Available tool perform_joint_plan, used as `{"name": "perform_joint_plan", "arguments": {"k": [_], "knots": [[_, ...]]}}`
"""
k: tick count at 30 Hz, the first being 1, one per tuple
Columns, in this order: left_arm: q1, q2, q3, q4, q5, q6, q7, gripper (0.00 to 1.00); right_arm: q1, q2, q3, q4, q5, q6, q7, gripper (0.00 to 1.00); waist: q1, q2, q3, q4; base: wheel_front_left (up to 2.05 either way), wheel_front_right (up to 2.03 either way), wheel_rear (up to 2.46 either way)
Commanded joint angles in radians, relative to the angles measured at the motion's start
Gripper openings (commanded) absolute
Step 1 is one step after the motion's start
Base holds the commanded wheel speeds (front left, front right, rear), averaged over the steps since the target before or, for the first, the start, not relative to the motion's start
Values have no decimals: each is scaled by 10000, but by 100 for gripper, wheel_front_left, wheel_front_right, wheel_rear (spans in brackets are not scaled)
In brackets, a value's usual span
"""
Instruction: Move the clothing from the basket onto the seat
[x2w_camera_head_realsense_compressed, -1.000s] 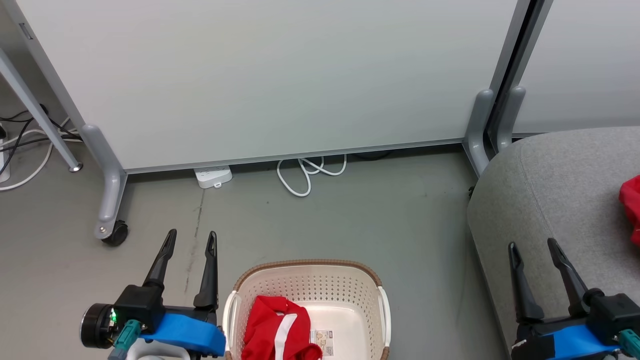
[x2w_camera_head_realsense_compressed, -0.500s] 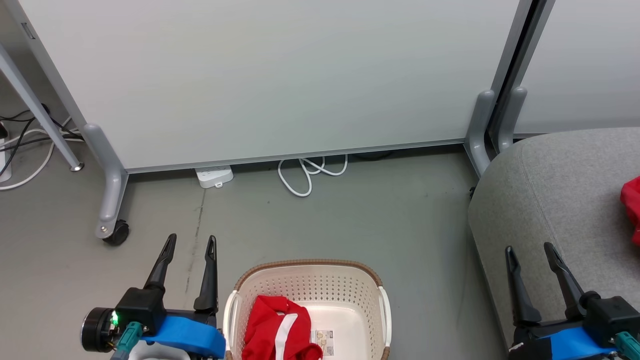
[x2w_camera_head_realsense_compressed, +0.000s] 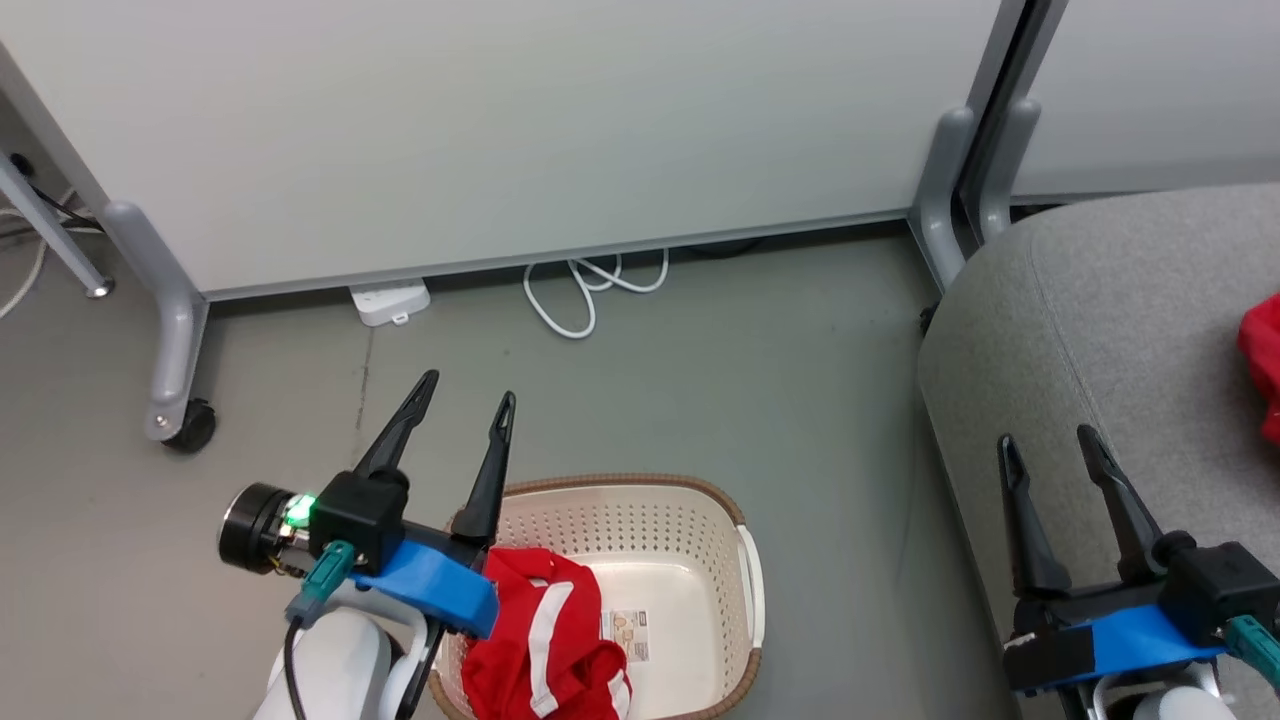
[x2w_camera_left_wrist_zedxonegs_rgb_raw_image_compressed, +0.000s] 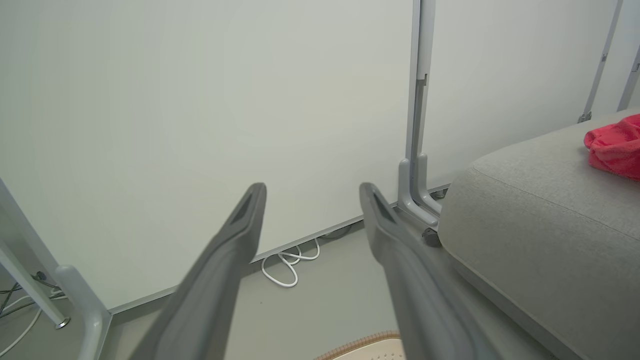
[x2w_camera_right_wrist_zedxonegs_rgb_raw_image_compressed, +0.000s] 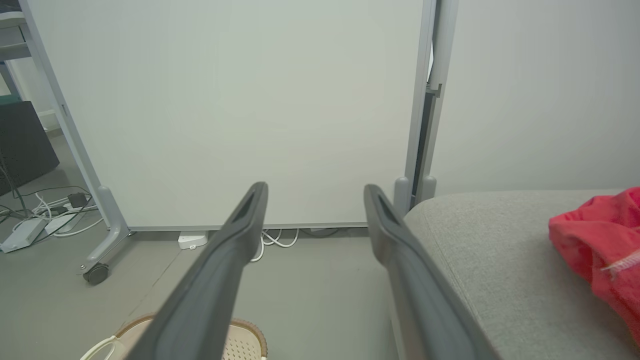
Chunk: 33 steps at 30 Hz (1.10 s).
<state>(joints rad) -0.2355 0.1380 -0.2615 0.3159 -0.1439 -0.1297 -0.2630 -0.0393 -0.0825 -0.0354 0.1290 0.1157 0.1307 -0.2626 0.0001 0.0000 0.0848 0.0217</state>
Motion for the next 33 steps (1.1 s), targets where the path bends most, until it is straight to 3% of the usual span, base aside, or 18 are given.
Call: {"name": "perform_joint_plan", "arguments": {"k": [1, 15, 33], "knots": [[-462, 179, -352, 227, -71, -10, -25, 100, -305, -34, 24, -81, 35, 1, -34, 100, -1, 0, 487, -248, 0, 0, 0], [-3863, 1338, -4315, 3262, -756, -10, -25, 100, -2225, -73, 217, -550, -42, 1, -34, 100, -1, 0, 3348, -1303, 0, 0, 0], [-6510, 1697, -9509, 6725, -2819, -11, 351, 100, -3776, 33, 518, -1082, -162, 1, -34, 100, -1, 0, 6127, -1856, 0, 0, 0]]}}
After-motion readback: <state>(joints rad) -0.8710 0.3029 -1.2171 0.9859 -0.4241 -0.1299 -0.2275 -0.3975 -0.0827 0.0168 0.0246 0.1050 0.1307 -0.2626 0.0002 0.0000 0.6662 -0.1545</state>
